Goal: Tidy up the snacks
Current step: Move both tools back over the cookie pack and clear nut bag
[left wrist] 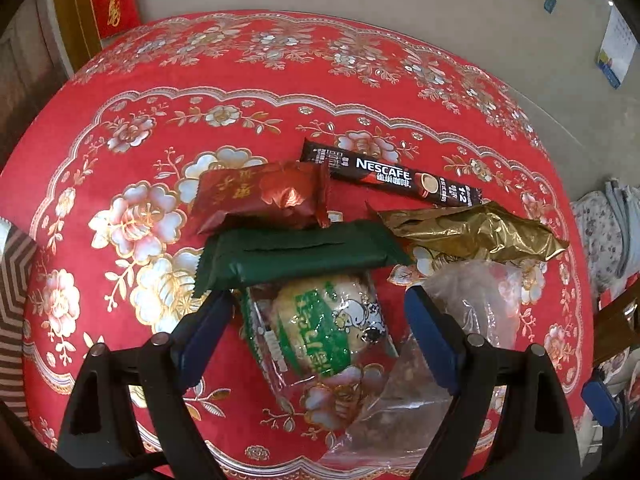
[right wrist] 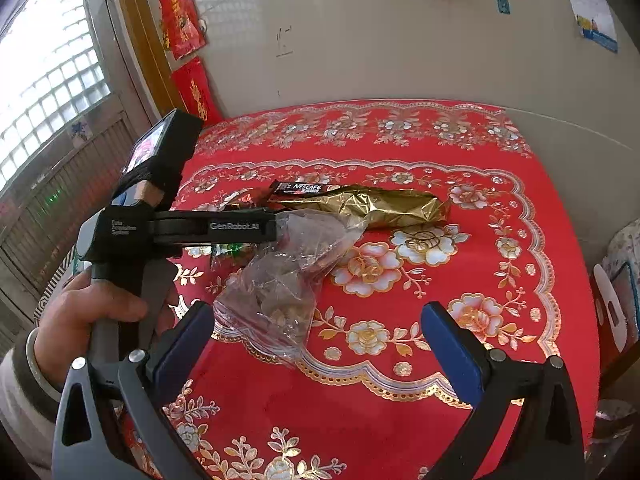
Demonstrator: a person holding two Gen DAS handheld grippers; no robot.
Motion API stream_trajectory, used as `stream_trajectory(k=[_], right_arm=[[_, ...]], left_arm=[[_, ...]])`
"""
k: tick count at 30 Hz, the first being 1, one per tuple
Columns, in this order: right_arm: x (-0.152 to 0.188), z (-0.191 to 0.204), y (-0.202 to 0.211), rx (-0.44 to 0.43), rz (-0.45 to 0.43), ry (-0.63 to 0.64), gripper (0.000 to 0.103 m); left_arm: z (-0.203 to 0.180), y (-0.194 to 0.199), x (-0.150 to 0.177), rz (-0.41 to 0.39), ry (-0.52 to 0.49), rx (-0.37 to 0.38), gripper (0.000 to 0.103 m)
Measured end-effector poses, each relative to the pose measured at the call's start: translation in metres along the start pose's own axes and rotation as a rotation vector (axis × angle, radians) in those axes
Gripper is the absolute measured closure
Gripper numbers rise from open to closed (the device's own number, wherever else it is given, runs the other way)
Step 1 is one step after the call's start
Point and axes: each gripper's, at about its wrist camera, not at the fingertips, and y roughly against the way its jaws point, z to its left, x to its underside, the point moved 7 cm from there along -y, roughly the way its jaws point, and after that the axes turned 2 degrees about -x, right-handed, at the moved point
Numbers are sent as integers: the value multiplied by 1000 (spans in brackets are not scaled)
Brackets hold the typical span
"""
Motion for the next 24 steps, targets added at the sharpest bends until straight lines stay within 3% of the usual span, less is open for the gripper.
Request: stream_trajectory(k=[6,24], right_arm=[[1,1,-8,1,19,-9,0],[-10,16,-43,59,61,-24,0]], left_arm=[[8,0,2,-6,-15,-29,15],[51,17,18,-7,-5,-19,15]])
